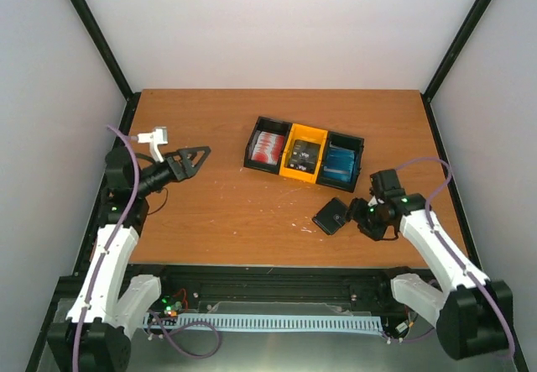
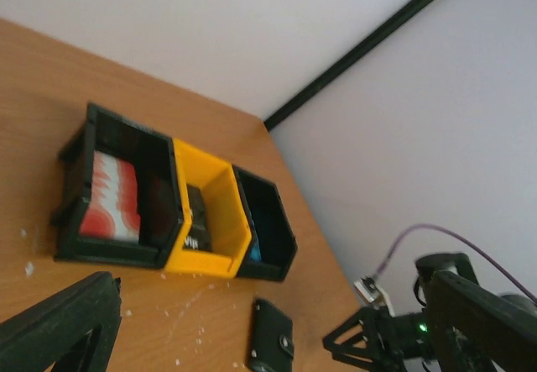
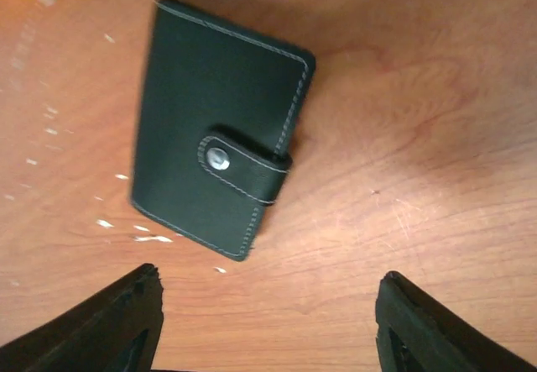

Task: Put the credit cards into the card holder
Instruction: Move the card holder to the center of the board.

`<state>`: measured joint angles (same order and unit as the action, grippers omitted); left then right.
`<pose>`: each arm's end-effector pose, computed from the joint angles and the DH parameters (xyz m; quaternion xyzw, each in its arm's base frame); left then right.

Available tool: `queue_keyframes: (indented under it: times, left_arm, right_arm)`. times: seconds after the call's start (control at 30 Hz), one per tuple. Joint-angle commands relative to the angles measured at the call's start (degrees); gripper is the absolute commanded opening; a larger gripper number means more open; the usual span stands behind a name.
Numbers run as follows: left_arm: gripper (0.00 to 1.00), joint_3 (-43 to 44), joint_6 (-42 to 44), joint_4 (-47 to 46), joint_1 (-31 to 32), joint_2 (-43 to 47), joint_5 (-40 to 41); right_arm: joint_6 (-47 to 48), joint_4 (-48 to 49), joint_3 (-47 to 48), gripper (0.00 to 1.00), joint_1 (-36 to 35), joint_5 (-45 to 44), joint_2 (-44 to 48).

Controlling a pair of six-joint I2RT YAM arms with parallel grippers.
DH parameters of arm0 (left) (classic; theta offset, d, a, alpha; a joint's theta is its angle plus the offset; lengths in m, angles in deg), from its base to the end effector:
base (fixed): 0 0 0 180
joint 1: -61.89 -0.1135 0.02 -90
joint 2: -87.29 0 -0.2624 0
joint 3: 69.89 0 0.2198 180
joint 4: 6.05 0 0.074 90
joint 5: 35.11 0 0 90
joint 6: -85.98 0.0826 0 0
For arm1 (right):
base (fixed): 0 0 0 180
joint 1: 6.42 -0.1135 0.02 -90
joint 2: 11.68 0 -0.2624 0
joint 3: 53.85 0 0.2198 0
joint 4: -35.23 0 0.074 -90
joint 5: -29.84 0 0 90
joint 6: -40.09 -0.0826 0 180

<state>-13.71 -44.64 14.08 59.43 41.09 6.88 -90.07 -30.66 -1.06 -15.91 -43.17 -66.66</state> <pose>0.1846 -0.0535 0.3182 -0.0144 0.7475 -0.4865 0.4521 0.1402 0.0479 0.1781 0.2297 0.9438 0.2106 0.1098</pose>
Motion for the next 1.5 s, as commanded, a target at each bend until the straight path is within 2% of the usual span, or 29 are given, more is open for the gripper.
queue_keyframes:
  times: [0.0,0.2,0.53,0.63,0.83,1.03,1.27,1.3,1.4,1.47]
  left_arm:
    - [1.0,-2.64,-0.47,-1.57,4.22,-2.07,1.28]
    - [1.0,-5.73,0.18,-1.35,11.36,-6.97,5.66]
    - [1.0,-3.26,-0.85,-1.76,20.99,-21.68,9.14]
    - [1.0,-1.98,-1.23,-1.77,23.37,-26.03,9.5]
    - [0.98,0.75,0.09,-0.1,26.25,-33.62,9.29]
    - [0.93,-1.02,-1.6,-2.33,27.96,-38.29,7.87]
    - [0.82,-3.64,-6.11,-9.04,30.46,-43.7,7.92]
    - [0.78,-3.21,-6.66,-9.12,31.06,-44.77,8.21]
    - [0.57,-1.77,-7.92,-8.26,33.49,-47.92,10.47]
    - [0.51,-0.84,-8.89,-6.62,34.23,-49.76,12.13]
  right_arm:
    - [-4.58,5.28,-0.88,0.66,-3.55,-3.33,-6.8]
    - [-2.57,10.78,1.31,0.51,-3.95,-5.85,-16.26]
    - [3.38,16.33,2.91,0.4,-5.39,-5.28,-25.76]
    - [7.29,17.48,4.51,0.32,-5.94,-3.71,-29.69]
    - [11.87,17.79,9.57,0.28,-11.59,-2.67,-37.24]
    - [5.82,20.49,12.48,0.27,-18.59,-0.79,-40.12]
    - [-0.22,27.76,14.1,0.26,-25.34,2.78,-44.99]
    - [-0.95,28.87,14.0,0.25,-25.87,3.45,-45.64]
    - [-2.73,30.77,14.4,0.24,-27.27,3.93,-46.4]
    - [-3.69,31.64,14.59,0.24,-27.94,3.85,-46.62]
